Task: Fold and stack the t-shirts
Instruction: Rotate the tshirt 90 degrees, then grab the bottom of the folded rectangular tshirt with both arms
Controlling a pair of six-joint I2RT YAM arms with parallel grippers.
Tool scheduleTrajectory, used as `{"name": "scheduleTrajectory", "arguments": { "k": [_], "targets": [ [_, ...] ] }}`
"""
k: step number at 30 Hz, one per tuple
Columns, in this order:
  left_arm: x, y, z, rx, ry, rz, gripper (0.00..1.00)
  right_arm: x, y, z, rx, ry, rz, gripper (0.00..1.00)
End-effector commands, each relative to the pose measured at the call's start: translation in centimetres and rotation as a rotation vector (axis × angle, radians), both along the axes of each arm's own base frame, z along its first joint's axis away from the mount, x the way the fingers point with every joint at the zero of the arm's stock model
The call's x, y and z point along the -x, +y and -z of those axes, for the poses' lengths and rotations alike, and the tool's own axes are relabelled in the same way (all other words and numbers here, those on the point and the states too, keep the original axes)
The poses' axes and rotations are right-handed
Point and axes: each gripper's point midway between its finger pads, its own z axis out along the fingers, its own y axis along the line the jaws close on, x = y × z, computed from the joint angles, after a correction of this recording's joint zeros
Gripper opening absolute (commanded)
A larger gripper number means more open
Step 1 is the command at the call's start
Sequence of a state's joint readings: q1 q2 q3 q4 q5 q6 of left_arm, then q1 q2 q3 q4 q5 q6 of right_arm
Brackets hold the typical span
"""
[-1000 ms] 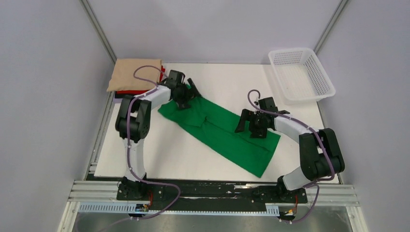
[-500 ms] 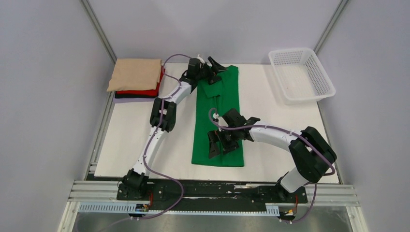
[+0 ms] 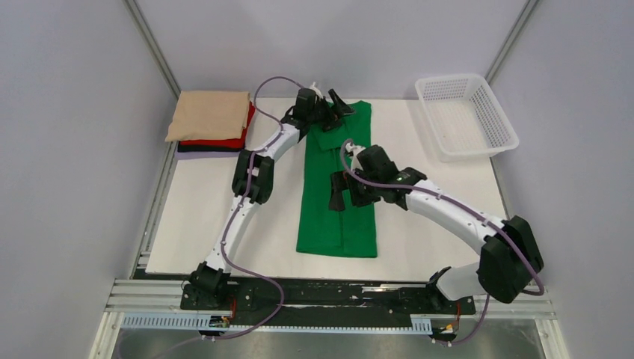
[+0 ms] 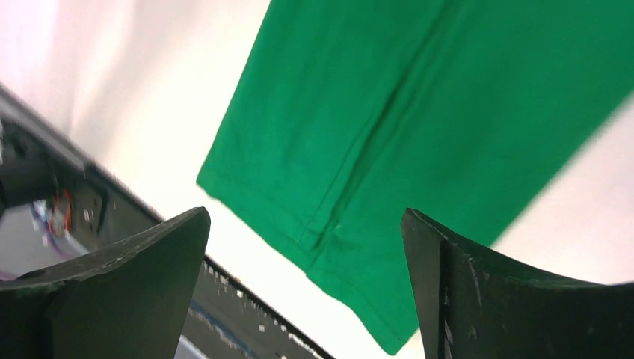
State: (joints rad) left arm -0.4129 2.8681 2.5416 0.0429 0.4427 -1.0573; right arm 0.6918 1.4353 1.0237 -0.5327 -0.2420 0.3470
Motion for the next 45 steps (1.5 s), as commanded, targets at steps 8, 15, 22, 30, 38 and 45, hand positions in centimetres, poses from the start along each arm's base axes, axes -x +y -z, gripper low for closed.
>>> {"name": "scheduleTrajectory", "arguments": {
  "k": [8, 15, 22, 30, 38, 45],
  "targets": [
    [12.8, 7.3, -20.6, -0.416, -0.302, 0.059, 1.0, -4.1, -9.6, -2.5, -0.024, -0.098, 0.566, 1.0],
    [23.3, 12.8, -15.5, -0.627, -0.195, 0.094, 1.0, -2.3, -13.5, -1.8, -0.065, -0.073, 0.647, 1.0],
    [34.9, 17.3, -8.0, -0.649, 0.039, 0.137, 1.0, 2.2, -14.9, -0.4, -0.039, 0.027, 0.673, 1.0],
    [45.2, 18.0, -1.0, -0.568, 0.26, 0.269, 0.99, 7.0, -12.4, 2.8, -0.09, 0.312, 0.579, 0.94],
    [47.7, 16.5, 1.8, -0.473, 0.356, 0.31, 0.8, 8.4, -11.1, 6.1, -0.108, 0.444, 0.539, 0.72],
    [47.2, 15.8, 3.9, -0.487, 0.408, 0.339, 0.61, 8.3, -9.9, 7.4, -0.13, 0.475, 0.497, 0.47]
  ]
}}
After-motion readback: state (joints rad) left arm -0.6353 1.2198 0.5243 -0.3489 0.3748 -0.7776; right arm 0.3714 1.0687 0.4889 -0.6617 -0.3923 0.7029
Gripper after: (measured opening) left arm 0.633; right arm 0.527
